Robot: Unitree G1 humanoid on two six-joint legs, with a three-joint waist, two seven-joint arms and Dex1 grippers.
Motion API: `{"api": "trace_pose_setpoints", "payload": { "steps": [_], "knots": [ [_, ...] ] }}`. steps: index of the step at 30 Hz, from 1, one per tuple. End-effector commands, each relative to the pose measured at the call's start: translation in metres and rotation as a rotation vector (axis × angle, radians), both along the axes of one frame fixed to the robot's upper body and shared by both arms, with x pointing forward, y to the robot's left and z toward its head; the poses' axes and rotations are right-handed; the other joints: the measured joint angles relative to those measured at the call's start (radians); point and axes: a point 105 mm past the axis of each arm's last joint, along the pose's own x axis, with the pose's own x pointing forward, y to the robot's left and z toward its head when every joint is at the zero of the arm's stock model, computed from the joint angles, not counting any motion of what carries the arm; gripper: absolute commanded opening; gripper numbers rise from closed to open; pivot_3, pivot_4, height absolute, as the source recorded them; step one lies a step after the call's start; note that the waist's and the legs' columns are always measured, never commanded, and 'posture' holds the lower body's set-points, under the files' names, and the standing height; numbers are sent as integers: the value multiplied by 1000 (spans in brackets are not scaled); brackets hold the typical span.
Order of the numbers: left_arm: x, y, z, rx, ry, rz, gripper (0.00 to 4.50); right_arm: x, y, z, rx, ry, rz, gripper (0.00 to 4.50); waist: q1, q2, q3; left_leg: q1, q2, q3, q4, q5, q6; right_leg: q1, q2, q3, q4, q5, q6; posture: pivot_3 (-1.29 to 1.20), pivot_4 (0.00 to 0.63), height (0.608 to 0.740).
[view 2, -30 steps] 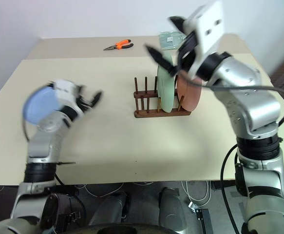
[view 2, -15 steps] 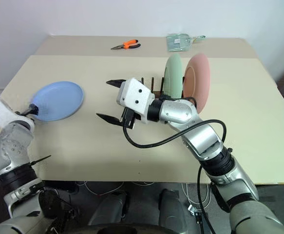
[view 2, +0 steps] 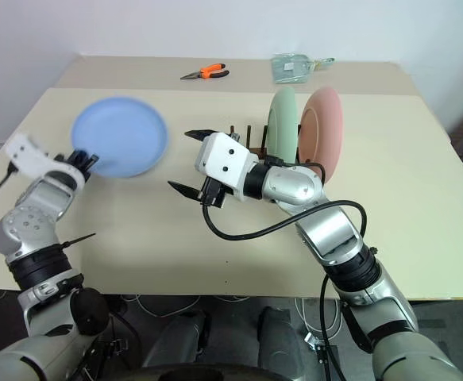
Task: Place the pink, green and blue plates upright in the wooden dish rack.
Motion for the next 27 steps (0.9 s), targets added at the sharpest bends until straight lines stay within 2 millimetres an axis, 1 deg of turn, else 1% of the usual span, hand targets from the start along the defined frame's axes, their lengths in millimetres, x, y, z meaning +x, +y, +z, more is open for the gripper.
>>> {"api": "trace_pose_setpoints", "payload": {
  "steps": [1, 3, 4, 5, 7, 8, 10, 12, 15, 16, 17, 18, 19, 20, 21, 22, 23, 24, 25, 26, 27],
  "knots": [
    [-5, -43, 63, 118, -230, -158, 66, 3, 9, 13, -56, -172, -10, 4500, -4, 0, 0, 0, 0, 0, 0, 0, 0, 0, 0, 0, 0, 0, 0, 0, 150, 740],
    [-8, -61, 77, 157, -271, -221, 66, 14, 13, 9, -137, -275, -51, 4500, -11, 0, 0, 1, 0, 0, -1, 0, 0, 0, 0, 0, 0, 0, 0, 0, 150, 740],
    [-10, -68, 81, 187, -280, -245, 66, 22, 14, 6, -192, -345, -77, 4500, -21, 0, 0, 1, 0, 0, -1, 0, -1, 0, 0, 0, 1, 0, 0, 0, 150, 740],
    [-11, -77, 85, 212, -288, -278, 66, 33, 15, 4, -247, -411, -117, 4500, -26, 0, 0, 1, 0, 1, -1, 0, -1, 0, 0, 0, 1, 0, 0, 0, 150, 740],
    [-15, -90, 90, 242, -300, -326, 66, 50, 17, 2, -312, -487, -163, 4500, -32, 0, 0, 1, 1, 2, -2, 0, -1, -2, 0, 1, 2, 0, 0, 0, 150, 740],
    [-17, -95, 92, 262, -306, -346, 23, 56, 17, 0, -324, -492, -180, 4259, -30, 0, 0, 1, 1, 2, -2, 1, -1, -3, 0, 2, 2, 0, 0, 0, 150, 740],
    [-21, -100, 93, 285, -314, -368, 0, 65, 16, -2, -350, -510, -203, 3637, -29, 0, 0, 1, 1, 1, -3, 1, -2, -3, 1, 2, 2, 0, -1, 0, 150, 740],
    [-21, -99, 92, 297, -305, -360, 0, 68, 13, -1, -343, -503, -216, 2645, -28, 0, 0, 0, 1, 1, -2, 1, -2, -3, 1, 2, 2, 0, -1, 0, 150, 740],
    [-21, -94, 93, 282, -306, -342, 0, 67, 10, -2, -340, -502, -213, 1207, -27, 0, 0, 0, 1, 1, -2, 1, -2, -3, 1, 2, 2, 0, -1, 0, 150, 740],
    [-20, -90, 96, 254, -320, -326, 0, 65, 11, -3, -331, -506, -203, 758, -26, 0, 0, 0, 1, 1, -2, 1, -2, -3, 1, 2, 2, 0, -1, 0, 150, 740],
    [-20, -87, 99, 223, -335, -311, 329, 62, 12, -3, -321, -510, -194, 207, -26, 0, 0, 0, 1, 1, -2, 1, -2, -3, 1, 2, 2, 0, -1, 0, 150, 740],
    [-19, -80, 105, 175, -364, -277, 718, 60, 13, -2, -307, -517, -188, 0, -26, 0, 0, 0, 1, 1, -2, 1, -2, -3, 1, 2, 2, 0, -1, 0, 150, 740],
    [-20, -72, 115, 104, -411, -236, 1065, 58, 14, -1, -290, -521, -182, 0, -26, 0, 0, 0, 1, 1, -2, 1, -2, -3, 1, 2, 2, 0, -1, 0, 150, 740],
    [-21, -57, 128, 10, -468, -166, 1501, 55, 17, 1, -255, -520, -174, 0, -23, -1, 1, 0, 1, 1, -2, 1, -2, -3, 1, 2, 2, 0, -1, 0, 150, 740],
    [-21, -38, 136, -76, -507, -75, 2065, 52, 18, 6, -208, -505, -169, 0, -21, -2, 2, 0, 1, 0, -2, 1, -2, -2, 1, 2, 2, 0, -1, 0, 150, 740],
    [-21, -14, 141, -130, -530, 41, 2530, 48, 20, 12, -148, -483, -166, 0, -22, -3, 2, 0, 1, 0, -1, 1, -2, -2, 1, 2, 1, 0, -1, 0, 150, 740],
    [-22, 5, 143, -151, -541, 136, 2530, 46, 21, 17, -99, -460, -161, 0, -26, -3, 2, -1, 1, -1, -1, 2, -2, -3, 1, 1, 1, 0, -1, 0, 150, 740],
    [-24, 22, 142, -132, -538, 227, 2530, 42, 21, 22, -37, -423, -151, 0, -30, -3, 2, 0, 1, 0, -2, 2, -3, -3, 1, 2, 1, 1, -1, 0, 150, 740],
    [-26, 36, 142, -59, -537, 298, 2530, 38, 20, 30, 42, -378, -141, 0, -32, -3, 2, 1, 1, 1, -3, 2, -3, -3, 2, 2, 1, 1, -1, 0, 150, 740],
    [-29, 41, 142, 43, -540, 328, 2530, 34, 18, 37, 131, -313, -127, 0, -33, -2, 2, 2, 2, 1, -4, 2, -4, -3, 2, 3, 1, 1, -1, 0, 150, 740],
    [-29, 42, 138, 174, -531, 328, 2530, 29, 14, 44, 242, -215, -105, 0, -33, -2, 2, 2, 2, 1, -4, 4, -8, -3, 2, 3, 2, 1, -1, 0, 150, 740]
  ]
}}
